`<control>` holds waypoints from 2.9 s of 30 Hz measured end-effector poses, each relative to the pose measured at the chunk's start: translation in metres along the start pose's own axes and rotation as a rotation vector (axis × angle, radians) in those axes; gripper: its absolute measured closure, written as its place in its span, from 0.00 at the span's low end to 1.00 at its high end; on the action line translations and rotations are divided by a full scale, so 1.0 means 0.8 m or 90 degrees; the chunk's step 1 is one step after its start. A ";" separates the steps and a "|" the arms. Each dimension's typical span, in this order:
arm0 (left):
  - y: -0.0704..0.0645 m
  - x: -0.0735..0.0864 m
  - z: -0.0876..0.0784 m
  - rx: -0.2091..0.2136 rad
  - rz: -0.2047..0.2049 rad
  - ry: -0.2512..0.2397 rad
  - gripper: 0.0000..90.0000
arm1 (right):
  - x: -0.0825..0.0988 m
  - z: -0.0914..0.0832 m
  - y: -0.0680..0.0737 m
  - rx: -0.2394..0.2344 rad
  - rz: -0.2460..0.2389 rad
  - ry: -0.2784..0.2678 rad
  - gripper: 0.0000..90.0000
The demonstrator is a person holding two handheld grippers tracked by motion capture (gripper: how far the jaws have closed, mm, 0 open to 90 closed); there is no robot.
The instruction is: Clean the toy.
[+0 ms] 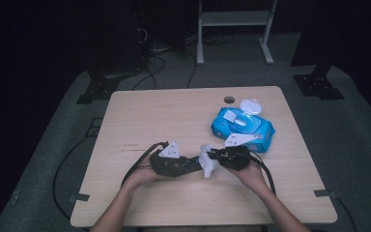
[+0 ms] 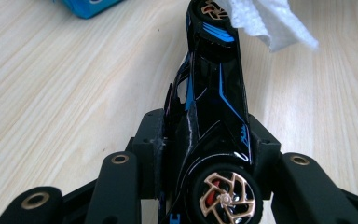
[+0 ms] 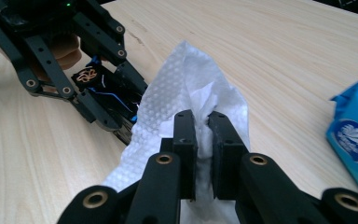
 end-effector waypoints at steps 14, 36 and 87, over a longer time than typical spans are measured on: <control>0.004 0.001 -0.004 -0.010 0.013 0.031 0.62 | -0.001 0.002 -0.001 -0.003 0.009 -0.005 0.91; 0.003 -0.008 0.021 -0.065 0.056 0.171 0.59 | 0.008 0.015 0.011 -0.030 0.021 0.017 0.91; -0.011 -0.053 0.001 -0.019 0.011 -0.051 0.64 | -0.024 -0.022 0.002 -0.077 0.107 -0.070 0.92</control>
Point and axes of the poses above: each handheld gripper's, and its own axes: z roughly forward along the jaws, x roughly out of its underside, y roughly to its left, the point moved 10 cm from there along z, roughly forward along the jaws, and after that the axes turned 4 degrees about x, right-handed, at the moved point
